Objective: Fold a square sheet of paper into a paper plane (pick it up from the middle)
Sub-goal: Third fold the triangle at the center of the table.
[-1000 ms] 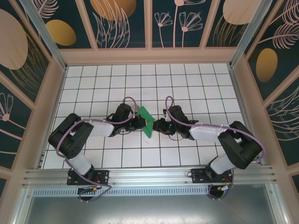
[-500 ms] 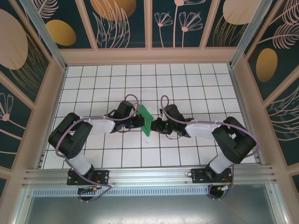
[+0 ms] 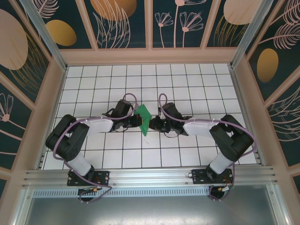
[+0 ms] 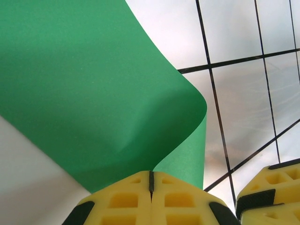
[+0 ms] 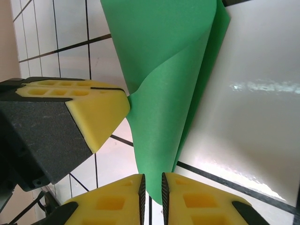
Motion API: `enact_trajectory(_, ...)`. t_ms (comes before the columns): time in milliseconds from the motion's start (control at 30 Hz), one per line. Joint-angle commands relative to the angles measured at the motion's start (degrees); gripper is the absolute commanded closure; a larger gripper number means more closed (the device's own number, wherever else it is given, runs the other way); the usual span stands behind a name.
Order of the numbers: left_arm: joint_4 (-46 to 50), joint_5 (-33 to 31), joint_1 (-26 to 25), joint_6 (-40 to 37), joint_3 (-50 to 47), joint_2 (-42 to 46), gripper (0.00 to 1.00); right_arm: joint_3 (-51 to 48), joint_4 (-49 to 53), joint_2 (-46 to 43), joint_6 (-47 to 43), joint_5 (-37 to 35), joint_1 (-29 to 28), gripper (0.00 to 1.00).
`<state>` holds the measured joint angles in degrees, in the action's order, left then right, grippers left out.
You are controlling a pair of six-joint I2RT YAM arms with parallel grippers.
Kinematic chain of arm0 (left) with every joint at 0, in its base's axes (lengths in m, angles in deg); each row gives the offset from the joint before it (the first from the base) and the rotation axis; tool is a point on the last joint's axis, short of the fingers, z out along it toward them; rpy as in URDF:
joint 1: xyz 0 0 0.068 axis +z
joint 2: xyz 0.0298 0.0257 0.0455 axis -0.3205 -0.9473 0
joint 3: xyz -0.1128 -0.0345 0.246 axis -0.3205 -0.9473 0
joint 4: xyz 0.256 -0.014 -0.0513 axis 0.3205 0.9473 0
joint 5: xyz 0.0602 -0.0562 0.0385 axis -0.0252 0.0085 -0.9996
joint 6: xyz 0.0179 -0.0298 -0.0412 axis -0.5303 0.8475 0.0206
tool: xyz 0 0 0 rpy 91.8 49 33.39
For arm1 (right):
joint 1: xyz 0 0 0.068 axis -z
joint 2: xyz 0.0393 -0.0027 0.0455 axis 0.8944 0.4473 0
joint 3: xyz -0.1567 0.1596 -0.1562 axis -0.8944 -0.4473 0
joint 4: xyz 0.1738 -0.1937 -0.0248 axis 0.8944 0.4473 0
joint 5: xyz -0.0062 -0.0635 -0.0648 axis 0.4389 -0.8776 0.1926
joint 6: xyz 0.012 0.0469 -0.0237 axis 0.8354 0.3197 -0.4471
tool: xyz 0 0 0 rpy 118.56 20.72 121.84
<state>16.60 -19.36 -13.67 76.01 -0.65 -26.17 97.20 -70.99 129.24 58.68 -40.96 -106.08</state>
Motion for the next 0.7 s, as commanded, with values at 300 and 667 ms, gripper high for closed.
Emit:
enact_trajectory(300, 3.79, -2.59, 0.8, -5.54, 3.03, -1.68, 0.99, 3.72, 1.05, 3.53, -1.23, -0.55, -0.67, 0.79)
enact_trajectory(667, 4.01, -3.1, 1.64, -7.94, 3.4, -2.92, 1.0, 5.85, 2.08, 5.36, 0.29, -4.61, 0.42, 0.71)
